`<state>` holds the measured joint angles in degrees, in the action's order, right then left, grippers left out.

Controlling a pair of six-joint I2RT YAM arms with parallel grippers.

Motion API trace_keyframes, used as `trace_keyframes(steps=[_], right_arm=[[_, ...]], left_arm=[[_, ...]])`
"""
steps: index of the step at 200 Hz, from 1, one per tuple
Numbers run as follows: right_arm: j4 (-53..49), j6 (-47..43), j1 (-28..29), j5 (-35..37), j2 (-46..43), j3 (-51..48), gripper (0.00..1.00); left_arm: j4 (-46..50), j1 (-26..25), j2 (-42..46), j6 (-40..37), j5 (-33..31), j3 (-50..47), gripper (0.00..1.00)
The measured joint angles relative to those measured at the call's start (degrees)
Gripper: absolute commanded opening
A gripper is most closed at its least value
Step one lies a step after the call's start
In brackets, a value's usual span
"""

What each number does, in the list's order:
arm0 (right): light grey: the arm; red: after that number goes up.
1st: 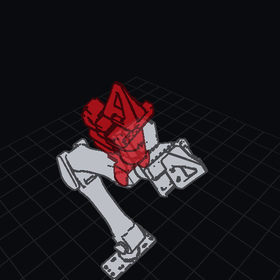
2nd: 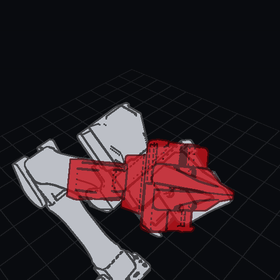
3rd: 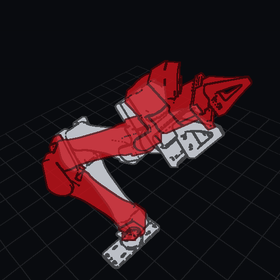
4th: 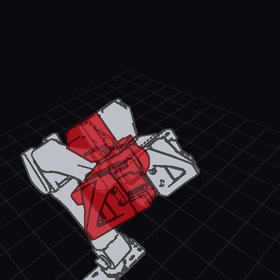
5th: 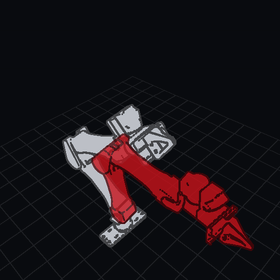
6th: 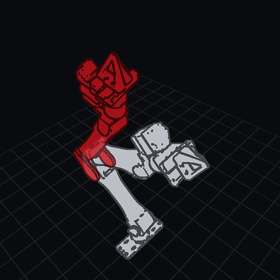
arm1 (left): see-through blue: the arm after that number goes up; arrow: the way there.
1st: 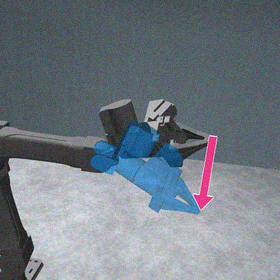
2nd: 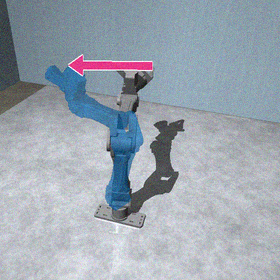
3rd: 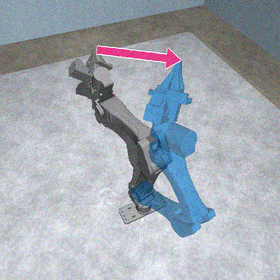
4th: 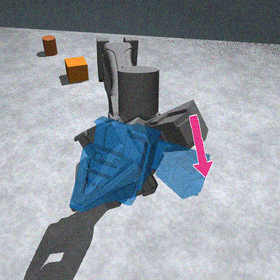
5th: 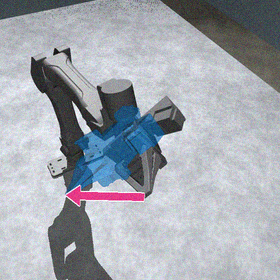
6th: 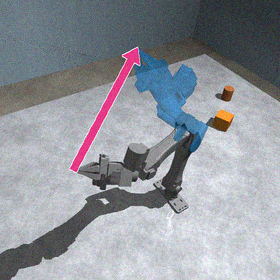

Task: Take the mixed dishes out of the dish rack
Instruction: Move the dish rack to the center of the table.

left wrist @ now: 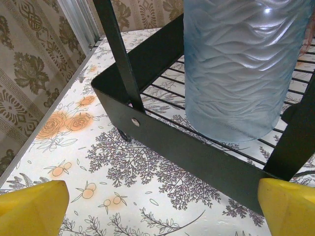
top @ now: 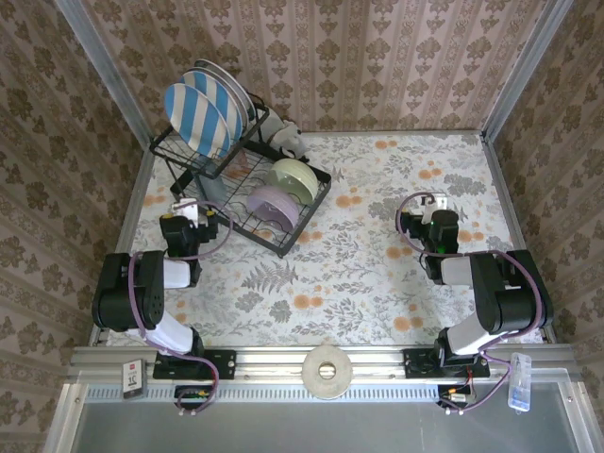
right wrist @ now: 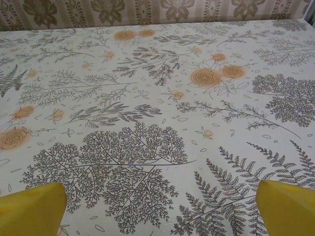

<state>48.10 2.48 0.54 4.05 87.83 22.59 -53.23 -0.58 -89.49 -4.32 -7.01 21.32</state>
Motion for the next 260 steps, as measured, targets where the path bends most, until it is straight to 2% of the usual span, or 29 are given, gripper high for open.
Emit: trace_keyframes(steps=[260], right_arm=[[-0.5, 0.0, -0.1, -0.2, -0.3, 0.0, 1.00]], left_arm=[[1.8, 0.2, 1.7, 1.2, -0.3, 0.0, 1.00]])
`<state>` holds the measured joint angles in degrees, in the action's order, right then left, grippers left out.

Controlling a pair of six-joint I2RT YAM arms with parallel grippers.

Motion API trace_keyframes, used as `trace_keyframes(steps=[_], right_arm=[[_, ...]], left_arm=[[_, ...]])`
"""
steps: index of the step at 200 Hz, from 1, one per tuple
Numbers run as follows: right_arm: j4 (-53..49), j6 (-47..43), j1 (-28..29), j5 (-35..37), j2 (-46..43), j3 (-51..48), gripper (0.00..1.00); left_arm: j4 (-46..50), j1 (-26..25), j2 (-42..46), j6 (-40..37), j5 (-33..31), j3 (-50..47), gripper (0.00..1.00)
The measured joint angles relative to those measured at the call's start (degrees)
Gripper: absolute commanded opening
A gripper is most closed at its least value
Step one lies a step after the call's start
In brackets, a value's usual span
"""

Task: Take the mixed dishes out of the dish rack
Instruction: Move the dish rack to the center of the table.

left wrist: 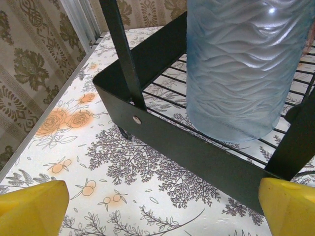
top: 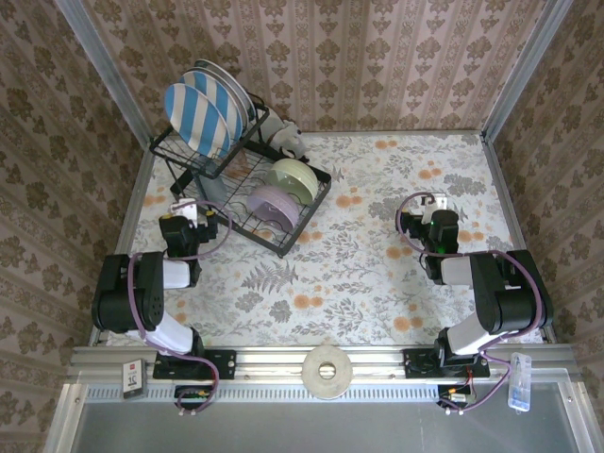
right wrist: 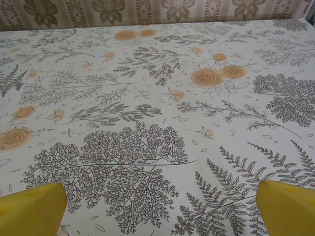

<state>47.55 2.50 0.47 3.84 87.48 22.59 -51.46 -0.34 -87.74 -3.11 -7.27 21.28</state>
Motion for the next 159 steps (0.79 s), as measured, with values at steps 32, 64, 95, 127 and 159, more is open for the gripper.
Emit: trace_keyframes(steps=[32, 64, 95, 127, 159], right_arm=[[-11.7, 0.2, 0.0, 0.5, -7.8, 3.1, 1.00], [-16.3, 2.9, 0.0, 0.9, -17.6, 6.7, 1.00], [-27.5, 14.1, -0.5, 5.9, -20.2, 14.1, 1.00], [-36.5, 24.7, -3.1, 5.5, -20.1, 20.2, 1.00], [-40.6, 29.0, -3.6, 1.6, -19.9, 20.3, 1.00]], left_arm=[[13.7, -0.4, 12.1, 1.8, -1.1, 2.1, 1.00], [31.5, -1.1, 25.3, 11.0, -4.8, 7.4, 1.00], [53.6, -2.4, 32.2, 23.4, -6.1, 13.9, 1.00], [68.5, -4.1, 36.1, 35.1, 0.8, 16.7, 1.00], [80.5, -12.2, 36.7, 47.5, 2.6, 18.2, 1.00]])
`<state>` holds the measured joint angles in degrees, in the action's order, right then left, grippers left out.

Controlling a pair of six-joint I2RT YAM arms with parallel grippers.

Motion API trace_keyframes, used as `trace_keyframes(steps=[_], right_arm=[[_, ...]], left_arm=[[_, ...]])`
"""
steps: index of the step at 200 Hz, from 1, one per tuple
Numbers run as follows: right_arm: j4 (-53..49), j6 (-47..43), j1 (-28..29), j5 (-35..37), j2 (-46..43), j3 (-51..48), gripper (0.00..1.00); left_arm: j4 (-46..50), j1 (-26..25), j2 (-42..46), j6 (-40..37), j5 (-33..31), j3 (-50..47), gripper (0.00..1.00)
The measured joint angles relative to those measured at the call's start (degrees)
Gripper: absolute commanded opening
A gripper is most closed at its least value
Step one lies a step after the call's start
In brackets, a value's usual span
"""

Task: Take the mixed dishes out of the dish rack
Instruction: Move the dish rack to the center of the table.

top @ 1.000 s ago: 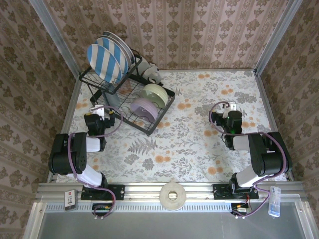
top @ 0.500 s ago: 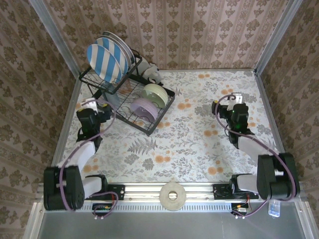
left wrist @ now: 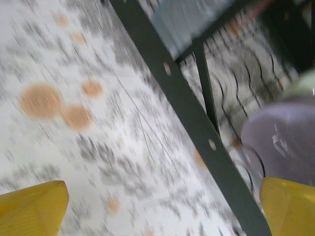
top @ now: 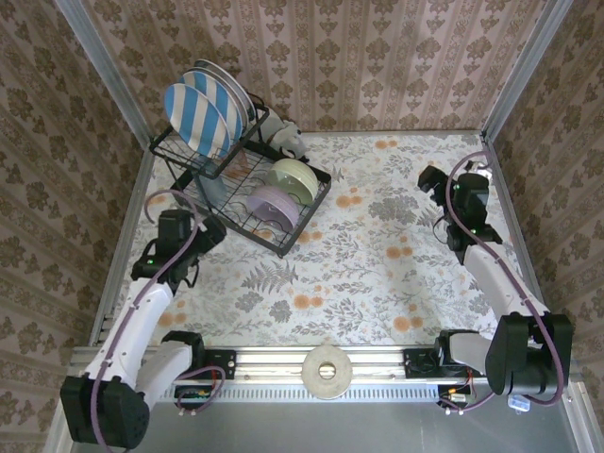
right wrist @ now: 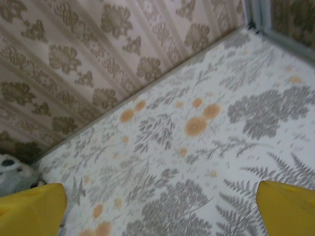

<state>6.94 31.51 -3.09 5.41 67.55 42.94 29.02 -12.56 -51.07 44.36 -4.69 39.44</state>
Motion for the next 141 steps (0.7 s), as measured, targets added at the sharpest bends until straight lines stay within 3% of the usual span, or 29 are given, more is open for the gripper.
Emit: trace_keyframes(steps=[22, 55, 141], right_arm=[[-2.6, 0.6, 1.2, -1.9, 0.0, 0.0, 1.00], [-6.4, 0.2, 3.1, -3.5, -2.2, -0.3, 1.00], [-15.9, -5.2, 10.0, -4.7, -13.2, -1.0, 1.00]], left_arm=[[5.9, -9.0, -3.5, 7.0, -1.9, 4.6, 0.98], [9.1, -16.0, -12.4, 15.9, -4.6, 10.9, 0.86], [13.3, -20.0, -34.5, 25.6, -8.9, 25.4, 0.70]])
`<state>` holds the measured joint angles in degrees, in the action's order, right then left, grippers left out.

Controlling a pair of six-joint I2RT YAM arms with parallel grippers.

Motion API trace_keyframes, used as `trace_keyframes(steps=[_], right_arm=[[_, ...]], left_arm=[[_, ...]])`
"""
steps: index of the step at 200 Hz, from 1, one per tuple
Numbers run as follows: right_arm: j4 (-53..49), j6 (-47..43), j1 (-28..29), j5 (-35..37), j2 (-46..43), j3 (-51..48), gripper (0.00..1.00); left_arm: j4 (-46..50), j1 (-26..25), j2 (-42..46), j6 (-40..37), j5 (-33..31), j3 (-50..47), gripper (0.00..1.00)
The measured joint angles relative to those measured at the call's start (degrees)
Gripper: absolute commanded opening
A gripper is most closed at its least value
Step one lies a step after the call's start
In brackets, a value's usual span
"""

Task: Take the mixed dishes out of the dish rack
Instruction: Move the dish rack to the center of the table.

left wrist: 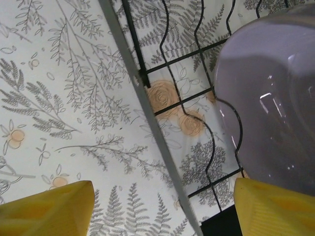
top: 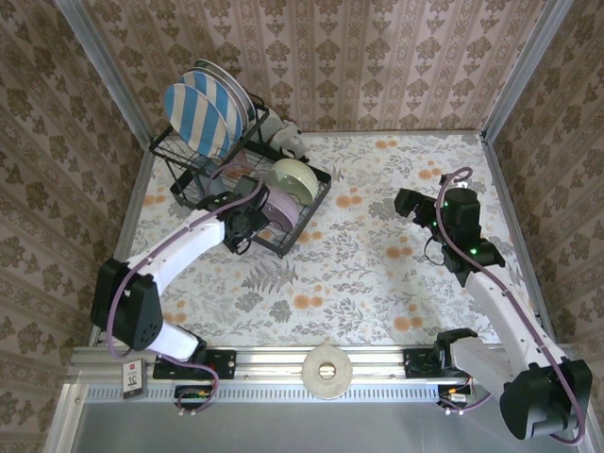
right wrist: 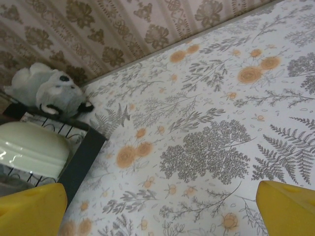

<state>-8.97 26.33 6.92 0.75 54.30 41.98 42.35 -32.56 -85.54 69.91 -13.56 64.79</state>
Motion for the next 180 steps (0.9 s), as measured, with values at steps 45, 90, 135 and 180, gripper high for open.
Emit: trace_keyframes(steps=[45, 90, 135, 180], right_arm=[[-3.9, -2.4, 1.5, -0.2, -3.8, -0.1, 1.00], [-4.9, -2.6, 1.9, -1.2, -4.5, -0.4, 1.00], [-5.0, -2.6, 2.8, -1.7, -4.4, -0.4, 1.00], [-5.0, -2.6, 3.5, -1.7, -4.3, -0.5, 1.00]], left_arm=[[0.2, 0.0, -5.6, 2.4, -0.2, 2.4, 0.64], [0.2, 0.0, -9.8, 4.0, -0.2, 2.5, 0.60], [-0.4, 0.0, -12.6, 4.8, 0.0, 2.5, 0.47], [-1.0, 0.5, -13.4, 5.2, 0.7, 2.5, 0.29]])
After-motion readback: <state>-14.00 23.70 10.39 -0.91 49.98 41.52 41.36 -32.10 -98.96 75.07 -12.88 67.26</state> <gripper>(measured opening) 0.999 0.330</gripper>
